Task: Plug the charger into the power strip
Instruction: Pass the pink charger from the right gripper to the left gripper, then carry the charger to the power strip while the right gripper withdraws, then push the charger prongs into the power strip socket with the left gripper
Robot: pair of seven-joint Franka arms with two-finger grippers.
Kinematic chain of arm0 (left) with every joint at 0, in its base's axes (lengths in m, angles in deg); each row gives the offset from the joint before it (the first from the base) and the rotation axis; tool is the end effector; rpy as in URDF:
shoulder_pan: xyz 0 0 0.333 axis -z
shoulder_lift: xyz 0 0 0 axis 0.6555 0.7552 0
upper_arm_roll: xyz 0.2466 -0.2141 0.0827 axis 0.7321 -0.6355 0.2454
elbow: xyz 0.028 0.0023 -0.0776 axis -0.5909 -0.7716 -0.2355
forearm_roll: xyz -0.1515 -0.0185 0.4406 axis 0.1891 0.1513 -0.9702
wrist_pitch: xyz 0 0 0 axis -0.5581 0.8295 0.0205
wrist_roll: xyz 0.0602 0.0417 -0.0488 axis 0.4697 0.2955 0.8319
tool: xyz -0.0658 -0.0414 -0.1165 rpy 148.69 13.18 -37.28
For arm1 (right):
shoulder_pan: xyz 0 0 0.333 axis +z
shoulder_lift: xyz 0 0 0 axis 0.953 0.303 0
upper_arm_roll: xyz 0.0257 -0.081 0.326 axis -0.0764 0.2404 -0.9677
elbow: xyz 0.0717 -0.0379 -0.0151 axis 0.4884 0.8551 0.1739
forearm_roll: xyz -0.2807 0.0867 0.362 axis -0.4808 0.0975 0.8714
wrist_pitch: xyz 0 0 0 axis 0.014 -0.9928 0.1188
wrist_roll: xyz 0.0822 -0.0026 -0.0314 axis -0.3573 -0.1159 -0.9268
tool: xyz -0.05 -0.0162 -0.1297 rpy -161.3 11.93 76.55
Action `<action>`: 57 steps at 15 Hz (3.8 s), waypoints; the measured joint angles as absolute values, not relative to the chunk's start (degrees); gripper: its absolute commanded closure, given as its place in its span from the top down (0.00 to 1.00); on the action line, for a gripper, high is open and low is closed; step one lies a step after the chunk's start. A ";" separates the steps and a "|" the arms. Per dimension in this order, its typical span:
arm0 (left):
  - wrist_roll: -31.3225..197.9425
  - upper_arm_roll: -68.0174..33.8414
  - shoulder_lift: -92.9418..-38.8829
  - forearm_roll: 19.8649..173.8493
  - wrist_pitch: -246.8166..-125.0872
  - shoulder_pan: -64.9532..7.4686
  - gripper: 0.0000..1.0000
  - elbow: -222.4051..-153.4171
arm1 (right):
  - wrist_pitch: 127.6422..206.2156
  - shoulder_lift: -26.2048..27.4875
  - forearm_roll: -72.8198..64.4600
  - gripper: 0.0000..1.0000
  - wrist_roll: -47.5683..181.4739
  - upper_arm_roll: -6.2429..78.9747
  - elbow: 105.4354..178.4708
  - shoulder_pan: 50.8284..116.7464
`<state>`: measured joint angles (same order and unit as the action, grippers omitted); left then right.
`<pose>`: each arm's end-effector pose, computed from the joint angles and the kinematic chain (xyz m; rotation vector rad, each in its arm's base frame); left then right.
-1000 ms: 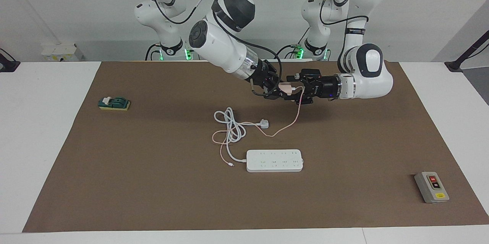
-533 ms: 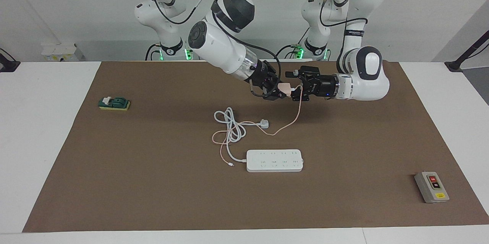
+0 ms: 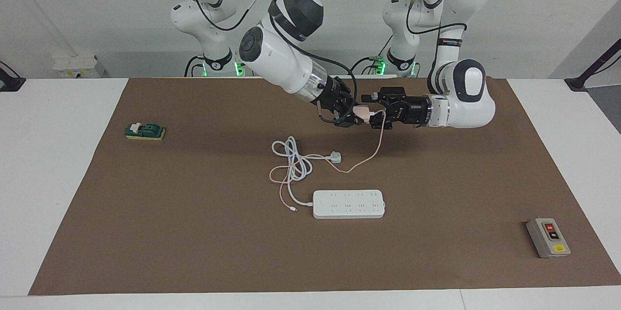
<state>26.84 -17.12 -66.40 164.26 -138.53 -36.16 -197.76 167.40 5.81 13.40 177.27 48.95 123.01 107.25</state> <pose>0.5971 -0.2214 0.3814 1.5321 -0.1073 -0.0415 0.6460 0.4477 0.4897 -1.7768 1.7962 0.7959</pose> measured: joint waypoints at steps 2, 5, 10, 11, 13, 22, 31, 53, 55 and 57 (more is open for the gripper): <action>26.81 -17.12 -66.34 164.61 -139.12 -36.16 0.59 -197.77 | 167.40 5.81 13.40 0.00 177.27 48.94 123.00 107.25; 26.79 -17.12 -66.28 164.70 -139.19 -36.16 0.57 -197.77 | 167.40 5.81 13.40 0.00 177.27 48.94 122.99 107.26; 26.79 -17.17 -66.27 164.69 -139.14 -36.16 0.40 -197.77 | 167.40 5.81 13.40 0.00 177.27 48.94 122.99 107.26; 26.79 -17.18 -66.27 164.64 -139.12 -36.16 0.33 -197.77 | 167.40 5.81 13.40 0.00 177.27 48.94 122.99 107.26; 26.79 -17.15 -66.24 163.84 -139.12 -36.16 0.21 -197.75 | 167.39 5.81 13.40 0.00 177.27 48.94 123.00 107.26; 27.02 -17.11 -66.23 162.84 -139.16 -36.15 0.17 -197.23 | 167.55 5.85 13.40 1.00 178.70 48.90 122.97 107.29; 27.08 -16.61 -66.34 152.55 -139.24 -37.51 0.20 -191.71 | 166.16 5.69 13.40 1.00 179.65 49.71 122.22 102.81; 10.65 -17.86 -59.12 80.82 -168.75 -24.22 0.03 -176.45 | 140.88 -1.83 -18.46 1.00 110.56 50.21 119.15 80.06; 3.52 -17.88 -55.86 75.97 -170.57 -23.46 0.02 -173.16 | 139.98 -3.90 -22.70 1.00 99.35 50.14 119.91 78.36; -0.45 -17.93 -52.71 73.01 -170.64 -22.93 0.00 -169.37 | 139.61 -6.22 -26.37 1.00 87.77 49.95 121.21 76.58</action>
